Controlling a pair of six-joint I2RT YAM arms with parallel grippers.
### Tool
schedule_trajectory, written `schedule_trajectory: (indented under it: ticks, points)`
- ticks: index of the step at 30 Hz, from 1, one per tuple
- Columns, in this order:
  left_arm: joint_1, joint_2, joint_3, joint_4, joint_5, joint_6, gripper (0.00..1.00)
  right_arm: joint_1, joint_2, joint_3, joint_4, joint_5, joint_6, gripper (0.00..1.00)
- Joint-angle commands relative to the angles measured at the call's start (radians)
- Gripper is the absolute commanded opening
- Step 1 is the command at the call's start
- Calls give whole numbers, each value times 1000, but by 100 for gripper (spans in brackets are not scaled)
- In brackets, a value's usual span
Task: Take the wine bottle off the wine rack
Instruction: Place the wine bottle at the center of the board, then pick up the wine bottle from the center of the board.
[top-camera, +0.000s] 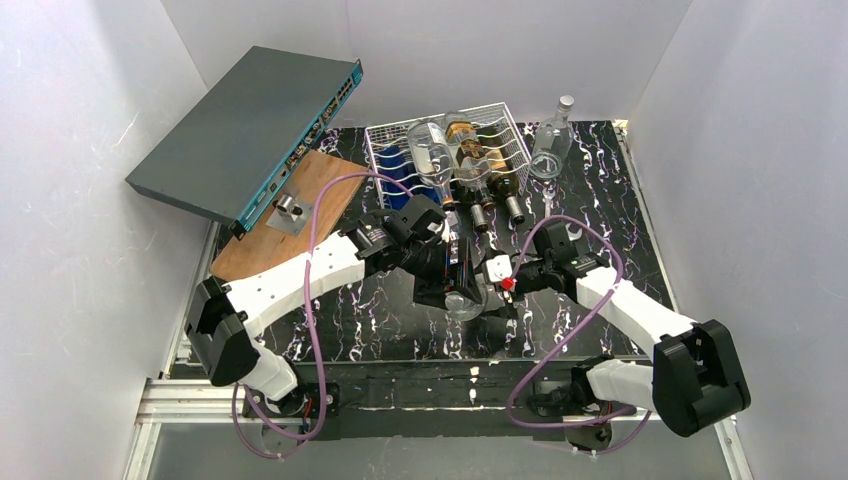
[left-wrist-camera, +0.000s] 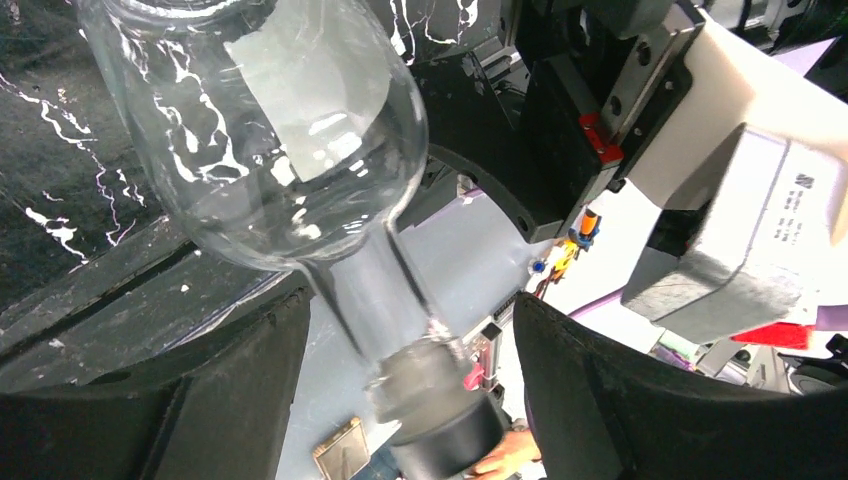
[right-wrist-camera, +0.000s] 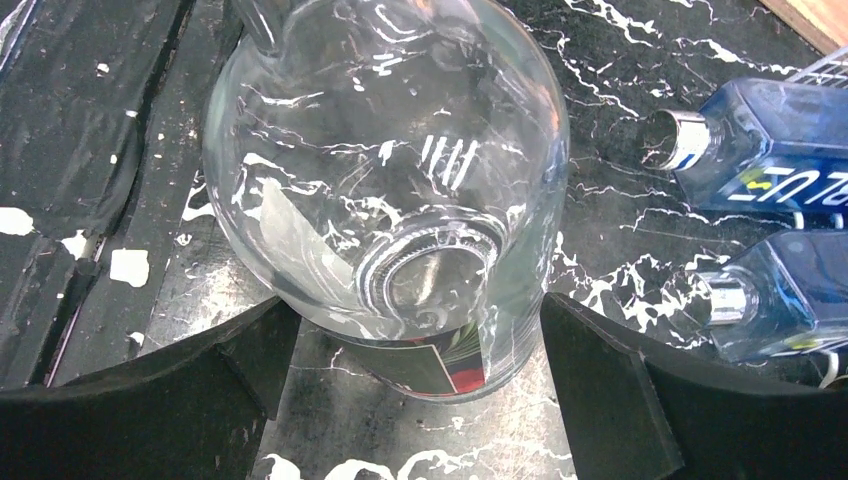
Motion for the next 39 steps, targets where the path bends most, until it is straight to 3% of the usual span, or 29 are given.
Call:
schedule_trajectory:
  ticks: [1,6,13,21,26,39]
  points:
    - [19,-25,-42,87,65,-10,73,-29,20,6,-61,-59,5,98]
    - [29,-10,-52,135,92,-2,73,-62,27,10,-88,-67,-12,98]
    - [45,-3,-42,175,101,47,85,-109,74,60,-230,-97,-127,98]
    - [54,6,-3,191,101,102,92,-146,77,66,-263,-101,-157,98]
    - [56,-60,-10,195,49,167,98,-186,71,78,-289,-111,-165,98]
    - [61,-344,-222,270,-105,232,98,-274,26,134,-377,-117,-142,99]
